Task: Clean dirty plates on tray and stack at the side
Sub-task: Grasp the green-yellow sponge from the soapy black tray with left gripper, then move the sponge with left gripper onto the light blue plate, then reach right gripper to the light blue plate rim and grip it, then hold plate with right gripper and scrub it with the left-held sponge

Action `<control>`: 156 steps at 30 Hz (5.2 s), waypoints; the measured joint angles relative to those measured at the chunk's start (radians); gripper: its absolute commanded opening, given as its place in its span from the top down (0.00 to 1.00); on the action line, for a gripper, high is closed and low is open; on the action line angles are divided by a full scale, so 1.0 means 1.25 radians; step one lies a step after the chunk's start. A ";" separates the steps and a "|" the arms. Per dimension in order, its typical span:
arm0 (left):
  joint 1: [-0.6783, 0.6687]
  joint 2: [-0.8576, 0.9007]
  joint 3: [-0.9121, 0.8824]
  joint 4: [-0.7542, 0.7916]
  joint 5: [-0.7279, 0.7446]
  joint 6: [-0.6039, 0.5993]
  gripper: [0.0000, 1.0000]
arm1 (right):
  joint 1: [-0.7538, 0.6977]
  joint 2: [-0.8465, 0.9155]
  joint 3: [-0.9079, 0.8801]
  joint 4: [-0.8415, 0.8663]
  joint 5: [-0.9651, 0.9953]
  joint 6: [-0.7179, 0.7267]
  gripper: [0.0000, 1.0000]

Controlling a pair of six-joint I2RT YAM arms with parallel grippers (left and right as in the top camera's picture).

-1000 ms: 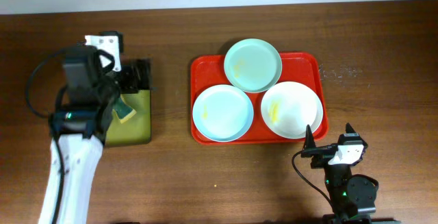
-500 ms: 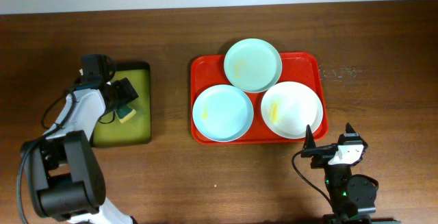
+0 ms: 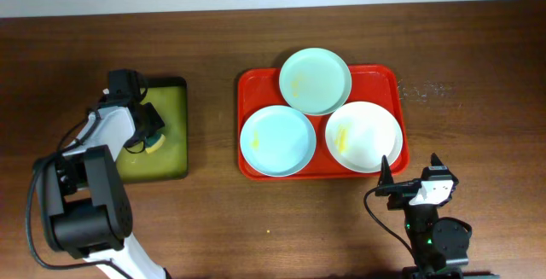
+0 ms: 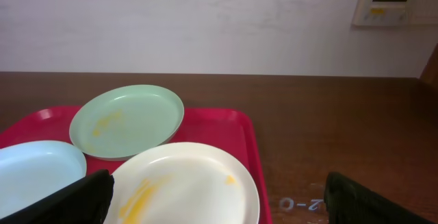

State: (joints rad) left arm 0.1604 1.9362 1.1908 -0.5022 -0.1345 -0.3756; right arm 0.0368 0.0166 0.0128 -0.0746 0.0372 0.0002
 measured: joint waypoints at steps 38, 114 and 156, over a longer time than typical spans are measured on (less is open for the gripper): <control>-0.590 -0.146 0.017 -0.018 0.261 -0.074 1.00 | 0.000 0.000 0.000 0.000 0.000 0.000 0.01; -0.469 -0.271 0.024 -0.241 0.021 -0.098 0.00 | 0.229 1.403 0.892 -0.430 -0.263 0.392 0.53; -0.469 -0.079 0.016 -0.033 0.428 0.125 0.42 | 0.250 1.508 0.876 -0.283 -0.274 0.289 0.96</control>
State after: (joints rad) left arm -0.4259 1.8378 1.2102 -0.5434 0.4004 -0.2195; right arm 0.3492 1.9015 1.1084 -0.4282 -0.3050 0.3618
